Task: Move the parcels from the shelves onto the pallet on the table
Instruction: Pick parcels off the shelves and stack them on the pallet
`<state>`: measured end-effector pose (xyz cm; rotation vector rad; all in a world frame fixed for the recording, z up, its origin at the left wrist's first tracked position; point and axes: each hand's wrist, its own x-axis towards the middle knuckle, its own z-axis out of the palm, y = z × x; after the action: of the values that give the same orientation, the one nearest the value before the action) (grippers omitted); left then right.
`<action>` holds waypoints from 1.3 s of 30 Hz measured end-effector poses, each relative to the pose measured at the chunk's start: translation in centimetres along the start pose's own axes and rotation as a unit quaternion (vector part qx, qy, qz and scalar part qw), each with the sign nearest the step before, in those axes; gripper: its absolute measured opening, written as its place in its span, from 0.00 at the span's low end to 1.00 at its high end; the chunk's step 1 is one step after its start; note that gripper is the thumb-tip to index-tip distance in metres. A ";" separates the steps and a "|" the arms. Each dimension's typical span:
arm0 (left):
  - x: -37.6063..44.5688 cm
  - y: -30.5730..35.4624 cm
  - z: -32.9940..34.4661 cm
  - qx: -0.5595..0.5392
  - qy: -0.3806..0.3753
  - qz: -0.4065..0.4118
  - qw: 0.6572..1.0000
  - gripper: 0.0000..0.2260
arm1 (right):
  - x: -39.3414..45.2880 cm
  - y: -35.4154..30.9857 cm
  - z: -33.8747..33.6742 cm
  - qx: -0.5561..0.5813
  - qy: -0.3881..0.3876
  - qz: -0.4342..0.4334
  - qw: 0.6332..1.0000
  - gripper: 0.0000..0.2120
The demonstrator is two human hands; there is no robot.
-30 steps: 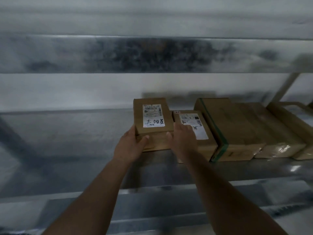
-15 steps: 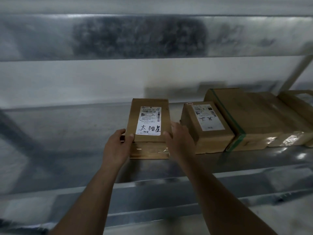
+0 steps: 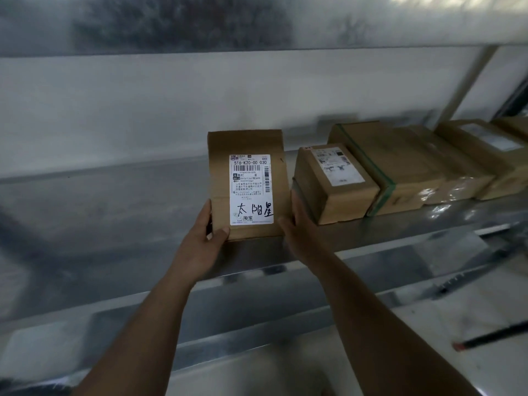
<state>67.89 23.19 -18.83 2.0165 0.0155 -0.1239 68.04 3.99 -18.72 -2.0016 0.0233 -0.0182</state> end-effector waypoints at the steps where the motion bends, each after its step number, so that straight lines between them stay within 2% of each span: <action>1: -0.4 0.0 0.1 -0.006 0.004 0.006 1.000 0.28 | -0.4 0.0 0.1 -0.004 0.007 0.000 1.000 0.29; 5: -1.8 0.0 0.1 -0.023 0.012 0.037 0.999 0.28 | -2.1 -0.3 0.1 0.000 0.014 -0.007 1.000 0.31; 16: -7.0 0.7 0.9 -0.067 0.035 0.091 0.993 0.30 | -8.0 0.3 -2.7 0.019 0.013 -0.092 0.995 0.28; 18: -7.8 1.3 2.0 -0.063 0.030 0.099 0.993 0.30 | -9.4 0.9 -3.9 0.003 0.024 -0.083 0.996 0.32; 20: -8.8 2.4 3.7 -0.063 0.023 0.109 0.992 0.30 | -10.7 1.6 -5.6 0.000 0.037 -0.070 0.997 0.35; 29: -14.2 8.4 13.6 -0.056 -0.033 0.152 0.986 0.29 | -17.8 5.9 -15.6 0.044 0.134 -0.045 0.989 0.36; 31: -15.4 9.4 16.1 -0.054 -0.046 0.154 0.985 0.29 | -20.0 6.6 -17.9 0.049 0.148 -0.046 0.987 0.34; 34: -16.9 10.7 19.7 -0.036 -0.067 0.155 0.985 0.29 | -23.0 8.0 -21.5 0.056 0.162 -0.055 0.984 0.26; 39: -20.2 13.5 26.3 -0.030 -0.111 0.164 0.980 0.30 | -28.3 10.8 -27.3 0.061 0.195 -0.051 0.978 0.28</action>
<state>46.58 -5.42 -16.08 1.9059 -0.4491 -0.1353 39.03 -24.62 -17.20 -1.8481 0.1660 -0.4671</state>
